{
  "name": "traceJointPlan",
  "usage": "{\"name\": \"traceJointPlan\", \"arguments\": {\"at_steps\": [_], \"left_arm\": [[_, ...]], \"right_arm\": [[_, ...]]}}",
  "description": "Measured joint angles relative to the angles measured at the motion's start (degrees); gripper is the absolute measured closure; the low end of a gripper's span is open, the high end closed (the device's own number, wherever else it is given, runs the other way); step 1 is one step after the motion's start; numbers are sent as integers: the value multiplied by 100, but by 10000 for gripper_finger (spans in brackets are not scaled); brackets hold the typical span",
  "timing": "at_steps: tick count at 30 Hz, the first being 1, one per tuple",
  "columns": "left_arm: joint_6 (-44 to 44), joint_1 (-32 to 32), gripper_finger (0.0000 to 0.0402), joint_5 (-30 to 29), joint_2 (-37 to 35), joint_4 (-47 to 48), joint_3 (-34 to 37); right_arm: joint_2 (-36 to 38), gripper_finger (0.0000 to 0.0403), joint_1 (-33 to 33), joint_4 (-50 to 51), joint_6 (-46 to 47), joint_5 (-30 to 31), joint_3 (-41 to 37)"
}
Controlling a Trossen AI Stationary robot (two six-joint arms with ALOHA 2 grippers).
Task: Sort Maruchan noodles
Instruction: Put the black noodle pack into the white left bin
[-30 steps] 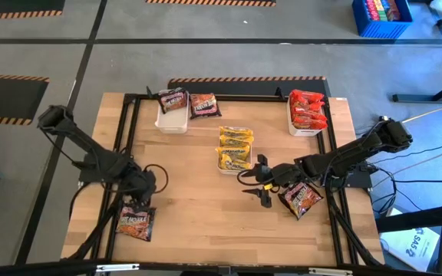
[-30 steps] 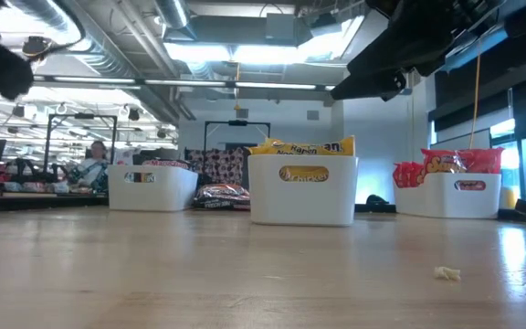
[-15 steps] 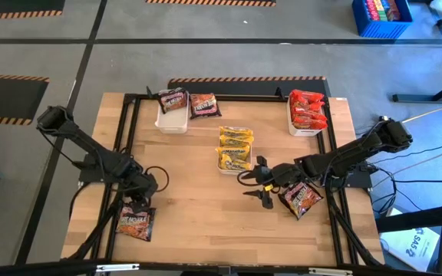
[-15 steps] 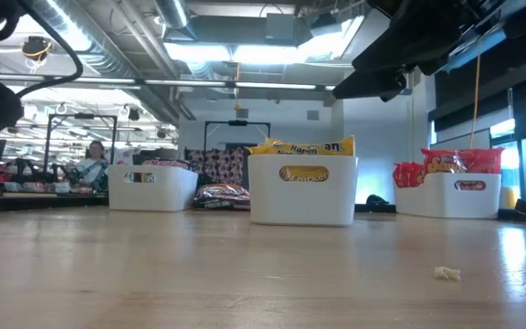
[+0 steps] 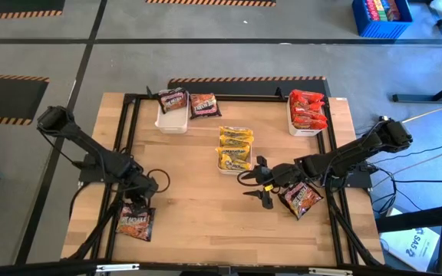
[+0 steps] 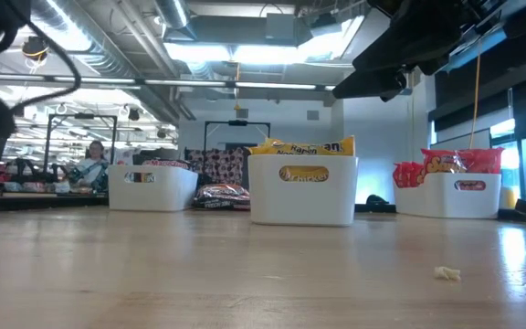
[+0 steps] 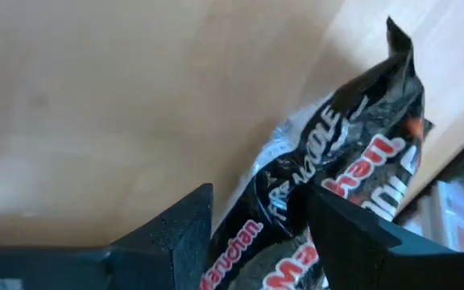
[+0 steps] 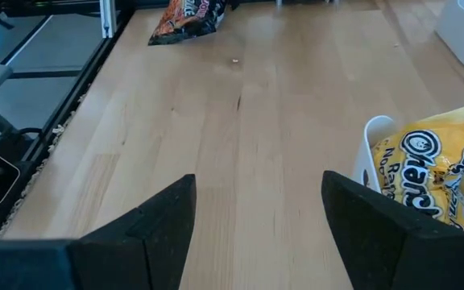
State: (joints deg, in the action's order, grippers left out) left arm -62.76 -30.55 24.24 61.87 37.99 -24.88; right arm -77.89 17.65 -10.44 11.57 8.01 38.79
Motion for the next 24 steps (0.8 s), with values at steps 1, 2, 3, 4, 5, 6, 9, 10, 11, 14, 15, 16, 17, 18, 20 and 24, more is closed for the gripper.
{"name": "traceJointPlan", "arguments": {"at_steps": [1,2,3,4,5,6,9,10,11,14,15,16,17,18,20,24], "left_arm": [[-104,0,209,154,0,-214,108],[-210,0,209,313,0,-464,218],[-329,0,209,486,2,-696,317],[-436,0,209,644,2,-894,404],[-525,0,209,794,2,-1073,480],[-622,0,209,935,2,-1240,544],[-906,0,209,1312,2,-1510,657],[-963,0,209,1406,2,-1548,657],[-1018,0,209,1458,0,-1609,656],[-1141,0,209,1494,-2,-1911,657],[-1194,0,209,1477,-2,-2043,655],[-1236,0,209,1413,-4,-2157,655],[-1319,-6,209,1329,-4,-2278,655],[-1395,-29,209,1272,-4,-2415,655],[-1495,-123,209,1206,-4,-2661,653],[-1344,-416,209,592,35,-2594,651]], "right_arm": [[0,155,0,0,0,0,0],[0,155,0,-1,0,0,0],[0,155,0,-2,-1,0,0],[0,155,0,-4,-2,2,0],[0,155,0,-9,-2,4,0],[0,155,0,-11,-2,9,0],[0,155,0,-11,-2,14,0],[0,155,0,-11,-2,14,0],[0,155,0,-11,-4,18,0],[0,155,0,-13,-4,50,0],[0,155,0,-14,-4,50,0],[0,155,0,-16,-4,51,0],[0,155,0,-17,-4,51,0],[0,155,0,-18,-4,51,0],[0,155,0,-20,-4,50,0],[0,155,0,-20,-4,50,0]]}}
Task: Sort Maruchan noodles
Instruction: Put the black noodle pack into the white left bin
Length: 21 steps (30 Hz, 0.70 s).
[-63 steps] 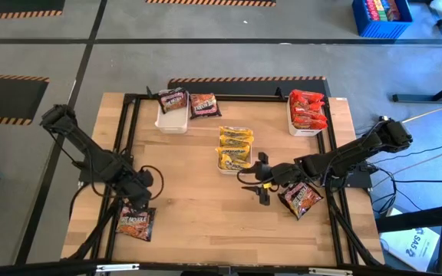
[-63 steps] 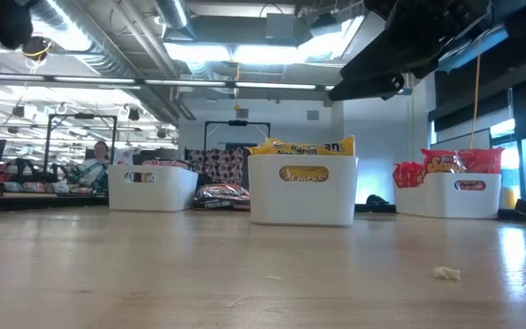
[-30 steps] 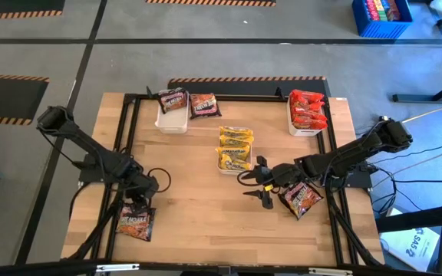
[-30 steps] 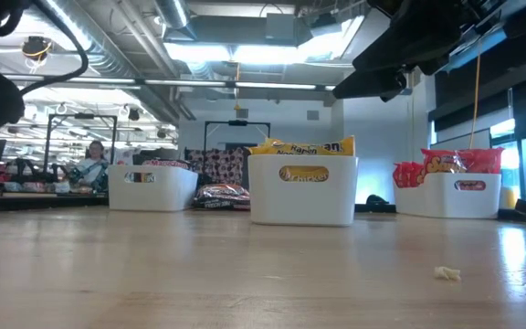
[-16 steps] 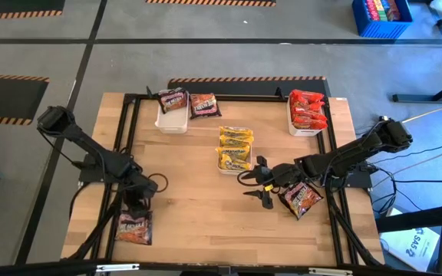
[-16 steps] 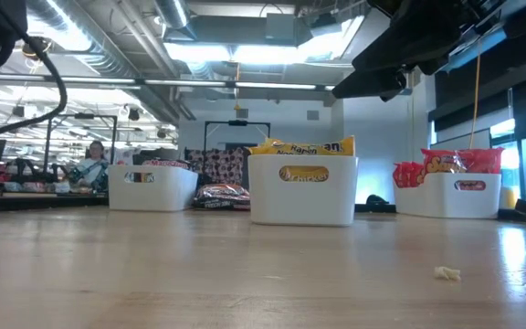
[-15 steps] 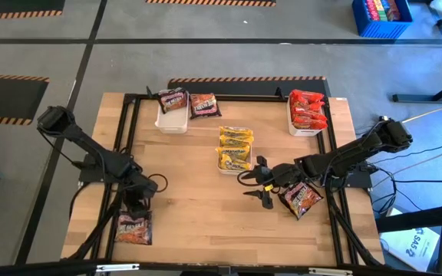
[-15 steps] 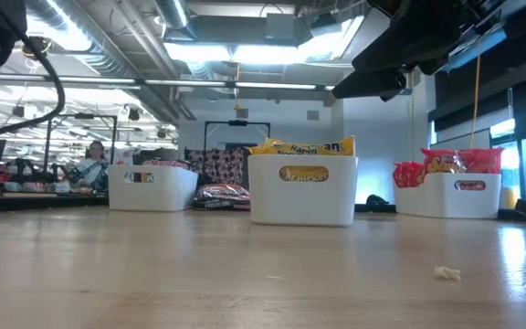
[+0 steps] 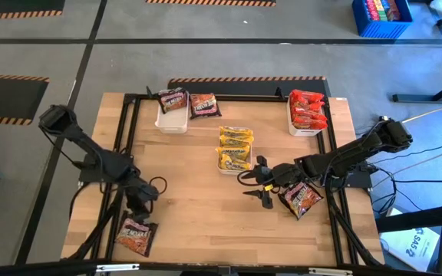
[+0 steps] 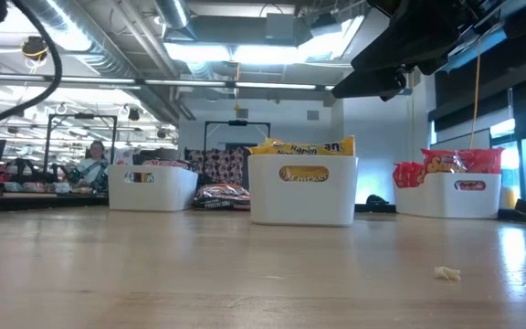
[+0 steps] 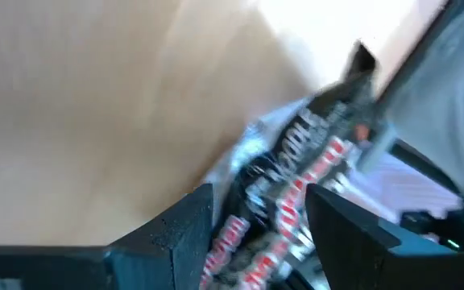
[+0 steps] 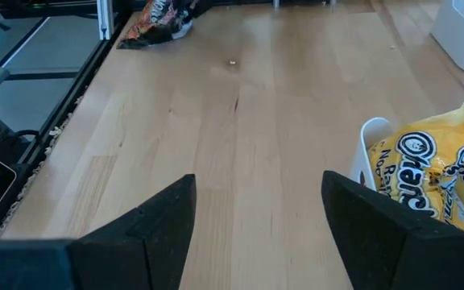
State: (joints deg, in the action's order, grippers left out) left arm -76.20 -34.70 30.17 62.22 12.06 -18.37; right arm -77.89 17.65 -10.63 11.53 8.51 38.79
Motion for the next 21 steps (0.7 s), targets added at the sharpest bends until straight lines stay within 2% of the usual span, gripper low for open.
{"name": "traceJointPlan", "arguments": {"at_steps": [3,12,16,21], "left_arm": [[51,-248,209,-229,147,29,0],[-31,-625,215,-63,517,-244,0],[-23,-620,255,-65,542,-401,0],[-16,-620,337,-117,542,-462,0]], "right_arm": [[0,155,0,-2,0,2,0],[0,155,-3,-37,-6,2,0],[0,155,-7,-169,-131,4,0],[0,155,-7,-220,-153,4,0]]}}
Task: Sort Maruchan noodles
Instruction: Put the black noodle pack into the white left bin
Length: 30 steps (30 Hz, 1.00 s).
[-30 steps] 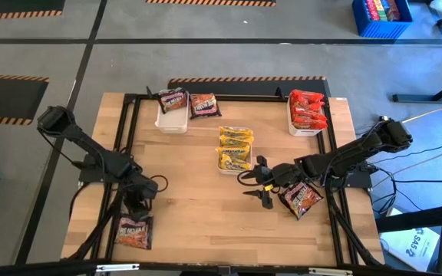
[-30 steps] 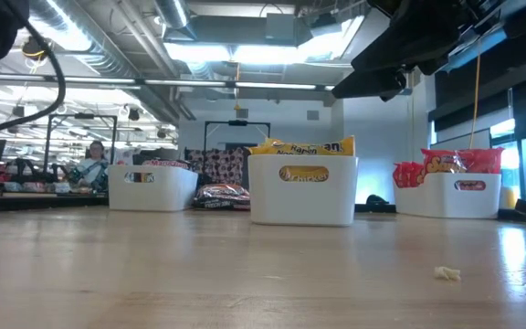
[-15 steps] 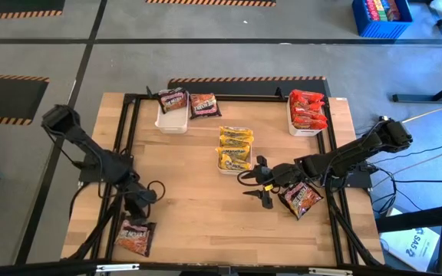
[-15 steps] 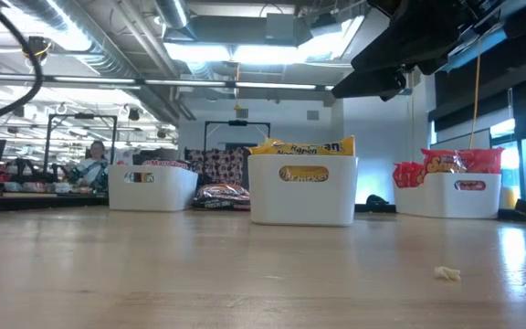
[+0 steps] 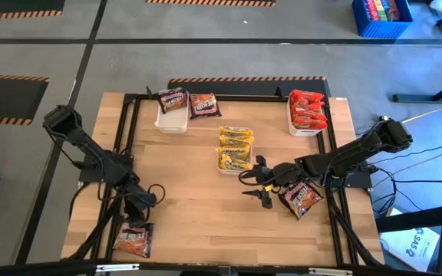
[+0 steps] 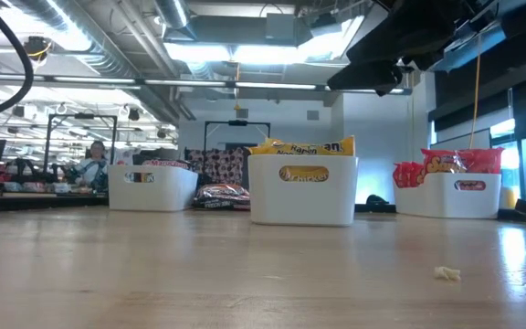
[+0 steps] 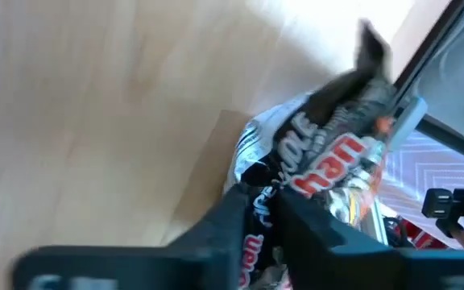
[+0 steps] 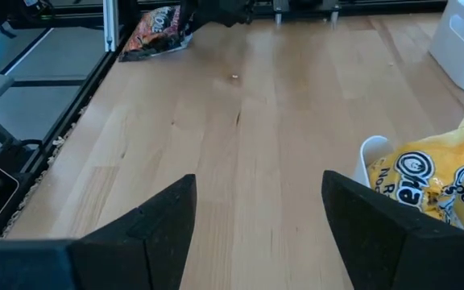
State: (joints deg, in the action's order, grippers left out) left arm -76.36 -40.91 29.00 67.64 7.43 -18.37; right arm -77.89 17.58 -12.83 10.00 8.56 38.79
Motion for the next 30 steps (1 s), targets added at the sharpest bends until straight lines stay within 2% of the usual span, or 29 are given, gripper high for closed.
{"name": "traceJointPlan", "arguments": {"at_steps": [3,9,18,26,30], "left_arm": [[32,0,388,-135,0,-102,0],[192,-2,400,-572,-26,-126,-18],[1580,91,401,-2320,-28,-142,-705],[2885,544,401,-3991,-13,-179,-956],[3329,705,401,-4502,-13,-412,-957]], "right_arm": [[0,155,0,1,0,1,0],[0,155,0,-71,2,0,0],[-146,155,2,-483,13,-18,4],[-990,155,7,-1567,195,-63,0],[-1328,155,7,-2131,334,-65,4]]}}
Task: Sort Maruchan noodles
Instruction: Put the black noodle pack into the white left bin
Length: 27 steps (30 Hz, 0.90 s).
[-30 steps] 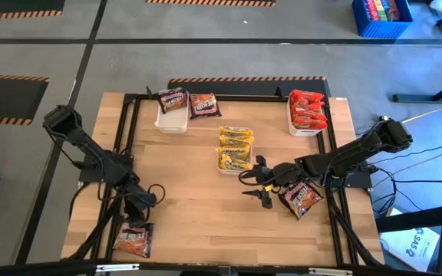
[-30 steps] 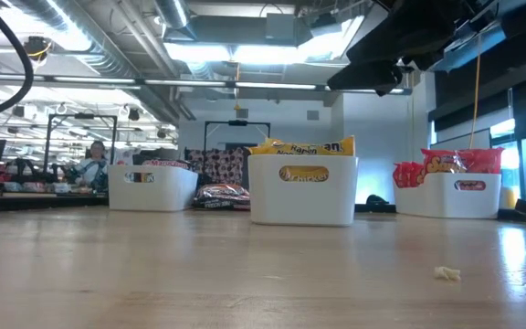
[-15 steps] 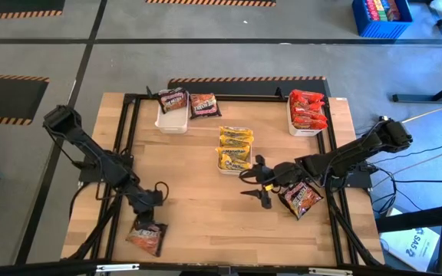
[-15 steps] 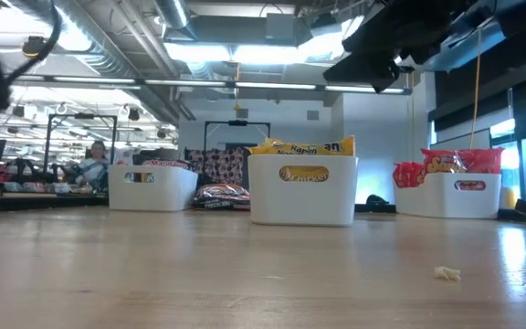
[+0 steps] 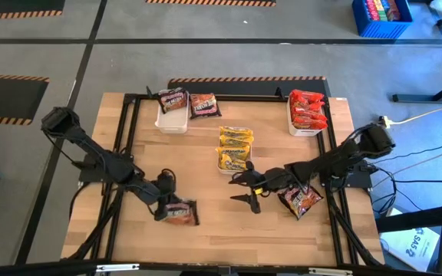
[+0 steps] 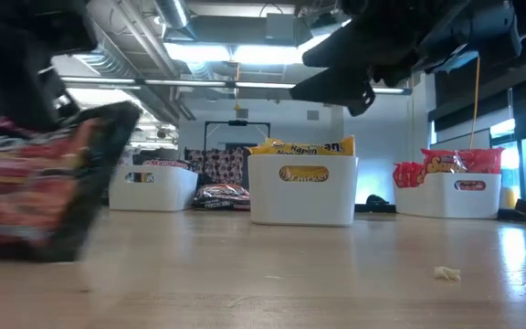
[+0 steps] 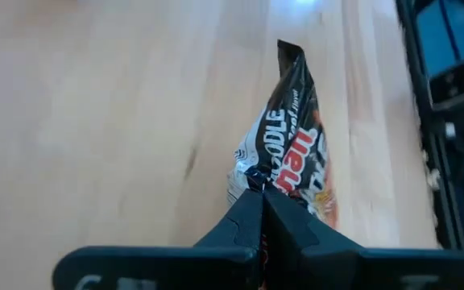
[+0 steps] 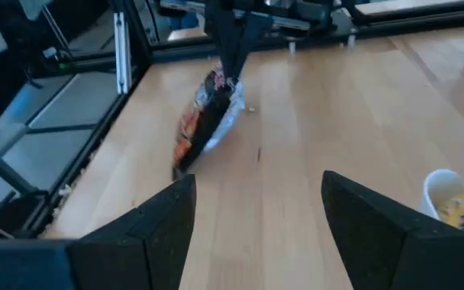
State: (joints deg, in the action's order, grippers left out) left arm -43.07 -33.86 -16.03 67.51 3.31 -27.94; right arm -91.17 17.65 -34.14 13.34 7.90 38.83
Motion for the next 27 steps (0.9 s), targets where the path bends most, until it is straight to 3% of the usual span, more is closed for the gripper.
{"name": "traceJointPlan", "arguments": {"at_steps": [5,9,20,27], "left_arm": [[666,126,401,-486,0,-556,-2],[1044,213,401,-652,0,-865,-4],[1551,263,401,-1040,1,-1317,-4],[1733,272,401,-1324,2,-1704,-4]], "right_arm": [[-405,155,0,-788,142,55,33],[-715,152,-4,-832,169,-1,290],[-1848,49,-7,-761,247,172,1194],[-2163,39,-7,-360,-194,777,1782]]}}
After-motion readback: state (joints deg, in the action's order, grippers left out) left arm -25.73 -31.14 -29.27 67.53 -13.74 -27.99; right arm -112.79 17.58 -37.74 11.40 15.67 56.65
